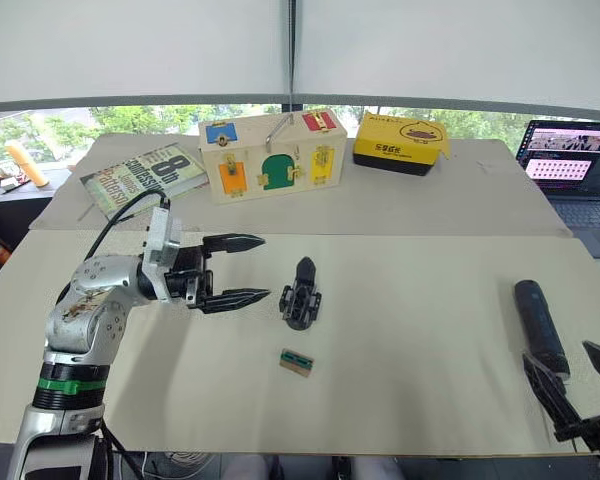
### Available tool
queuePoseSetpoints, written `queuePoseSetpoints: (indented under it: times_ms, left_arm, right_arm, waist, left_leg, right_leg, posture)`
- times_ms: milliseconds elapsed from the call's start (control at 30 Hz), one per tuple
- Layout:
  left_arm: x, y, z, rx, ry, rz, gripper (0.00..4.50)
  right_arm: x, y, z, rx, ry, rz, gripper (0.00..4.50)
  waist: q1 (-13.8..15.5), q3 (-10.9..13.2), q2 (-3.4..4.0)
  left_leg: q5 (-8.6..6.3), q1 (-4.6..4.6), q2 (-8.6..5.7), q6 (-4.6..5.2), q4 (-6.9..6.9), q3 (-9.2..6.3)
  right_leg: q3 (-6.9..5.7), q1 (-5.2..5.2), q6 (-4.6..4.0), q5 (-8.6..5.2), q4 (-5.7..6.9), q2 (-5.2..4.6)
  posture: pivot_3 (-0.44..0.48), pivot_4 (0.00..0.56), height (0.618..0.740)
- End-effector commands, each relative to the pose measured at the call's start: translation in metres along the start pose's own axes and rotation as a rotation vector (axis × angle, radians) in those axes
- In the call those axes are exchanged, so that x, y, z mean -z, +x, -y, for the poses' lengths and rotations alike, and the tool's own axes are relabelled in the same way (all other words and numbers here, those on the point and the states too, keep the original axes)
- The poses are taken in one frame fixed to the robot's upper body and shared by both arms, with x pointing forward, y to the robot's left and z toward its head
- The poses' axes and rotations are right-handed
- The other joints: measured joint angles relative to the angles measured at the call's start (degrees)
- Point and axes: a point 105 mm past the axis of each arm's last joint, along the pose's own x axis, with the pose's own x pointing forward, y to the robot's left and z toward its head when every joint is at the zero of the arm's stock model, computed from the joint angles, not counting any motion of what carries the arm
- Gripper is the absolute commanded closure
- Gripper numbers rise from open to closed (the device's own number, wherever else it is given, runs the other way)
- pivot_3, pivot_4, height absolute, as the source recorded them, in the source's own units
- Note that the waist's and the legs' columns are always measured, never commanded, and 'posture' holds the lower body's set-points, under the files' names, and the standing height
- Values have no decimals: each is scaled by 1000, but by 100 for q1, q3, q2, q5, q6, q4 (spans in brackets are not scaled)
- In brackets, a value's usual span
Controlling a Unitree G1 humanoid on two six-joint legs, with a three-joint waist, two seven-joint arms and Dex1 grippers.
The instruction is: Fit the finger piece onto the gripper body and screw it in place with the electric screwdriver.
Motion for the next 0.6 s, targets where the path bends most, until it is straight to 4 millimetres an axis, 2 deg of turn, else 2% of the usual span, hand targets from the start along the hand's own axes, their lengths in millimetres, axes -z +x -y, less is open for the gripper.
queuePoseSetpoints:
  times_ms: [33,133,267,367,433,600]
  left_arm:
    - [-14,4,1,17,41,21,66]
    - [-17,6,2,21,46,33,66]
    - [-20,14,11,68,62,16,66]
    - [-25,18,16,70,64,22,66]
    - [-26,19,18,68,63,22,66]
    - [-26,20,20,55,70,10,66]
  right_arm:
    - [-9,4,10,53,-27,8,0]
    - [-6,15,28,142,-65,-79,0]
    - [-13,44,34,72,3,-126,0]
    - [5,59,63,125,23,-335,0]
    - [11,66,77,130,54,-410,0]
    - [34,70,101,124,90,-650,0]
  waist:
    - [-13,0,0]
    - [-39,0,-1]
    - [-35,1,-2]
    - [-15,2,-3]
    - [7,5,-9]
    - [38,7,-12]
  left_leg:
    - [0,2,0,0,-10,10]
    - [0,8,-1,1,-20,25]
    - [1,11,-2,1,-20,26]
    - [1,7,-3,2,-23,26]
    - [1,4,-4,4,-23,25]
    - [1,-3,-8,9,-29,21]
  right_leg:
    - [12,-1,0,0,0,1]
    - [25,-4,-2,1,-2,3]
    - [24,-17,-48,28,-8,4]
    - [23,-12,-51,26,-14,9]
    - [23,-12,-51,27,-20,10]
    - [18,-12,-48,24,-27,15]
  posture:
    - [0,150,740]
    - [0,150,740]
    - [0,150,740]
    - [0,150,740]
    - [0,150,740]
    - [0,150,740]
